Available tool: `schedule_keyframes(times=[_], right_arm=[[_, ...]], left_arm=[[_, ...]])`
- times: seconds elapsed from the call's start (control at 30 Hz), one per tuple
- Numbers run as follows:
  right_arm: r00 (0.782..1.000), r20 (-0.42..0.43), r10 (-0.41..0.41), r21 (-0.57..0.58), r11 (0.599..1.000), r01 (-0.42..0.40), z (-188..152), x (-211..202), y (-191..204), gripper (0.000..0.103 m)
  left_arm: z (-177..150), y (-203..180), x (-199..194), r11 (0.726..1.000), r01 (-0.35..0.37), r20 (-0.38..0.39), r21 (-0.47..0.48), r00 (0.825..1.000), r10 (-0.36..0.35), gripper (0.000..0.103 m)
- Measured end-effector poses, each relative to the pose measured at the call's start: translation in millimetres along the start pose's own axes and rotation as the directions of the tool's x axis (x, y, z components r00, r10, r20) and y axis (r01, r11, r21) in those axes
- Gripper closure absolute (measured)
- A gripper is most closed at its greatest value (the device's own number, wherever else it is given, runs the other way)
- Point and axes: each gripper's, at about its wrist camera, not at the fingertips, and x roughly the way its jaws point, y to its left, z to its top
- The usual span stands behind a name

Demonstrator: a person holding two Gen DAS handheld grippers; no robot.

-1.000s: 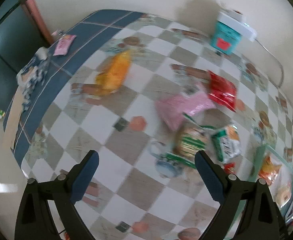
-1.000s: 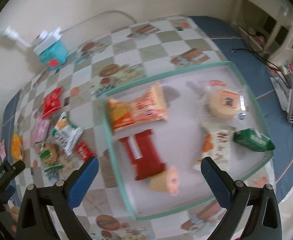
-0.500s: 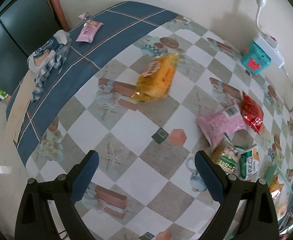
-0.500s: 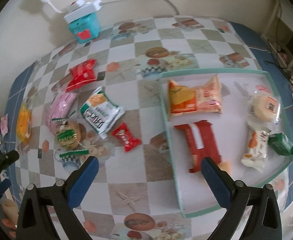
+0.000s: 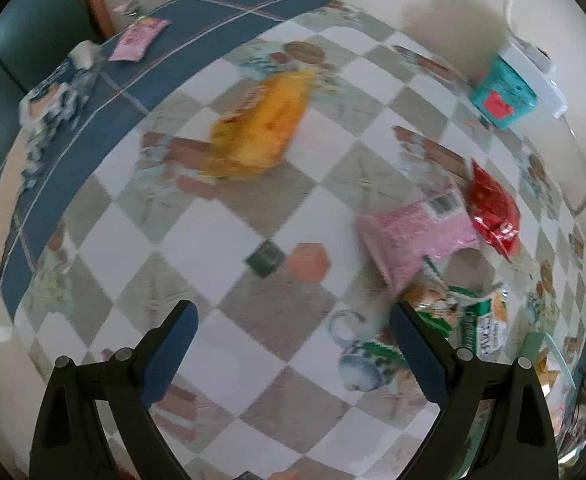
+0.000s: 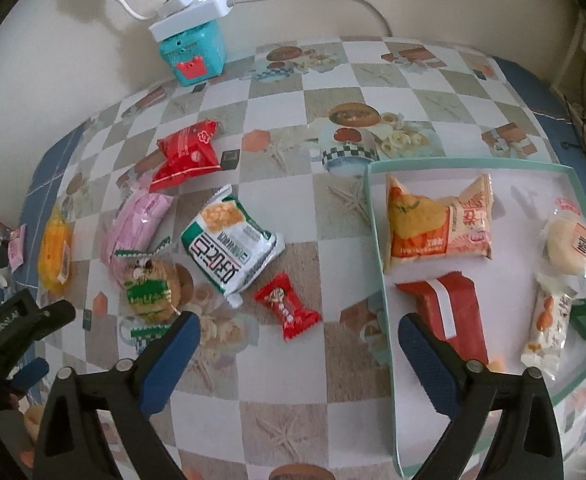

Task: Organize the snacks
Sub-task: 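Move both tools back toward the snack pile, then grasp the green-wrapped bun with the left tool while the right tool grasps the small red candy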

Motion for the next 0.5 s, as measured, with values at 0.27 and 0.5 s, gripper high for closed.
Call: schedule_keyframes(times=[0.27, 0.5], right_arm=[[0.998, 0.046, 0.042, -0.065, 0.997, -0.039, 2.2, 8.3, 12.7, 0.021], [0.998, 0.026, 0.058, -0.088, 0.995, -0.055, 0.1, 25.2, 15.9, 0.031]], left_arm=[[-7.6, -40.8, 12.9, 0.989, 0.05, -0.008, 0.139, 0.999, -0.049, 0.006], [-10.9, -59.1, 22.8, 0.978, 0.079, -0.025, 0.196, 0.997, -0.076, 0.007]])
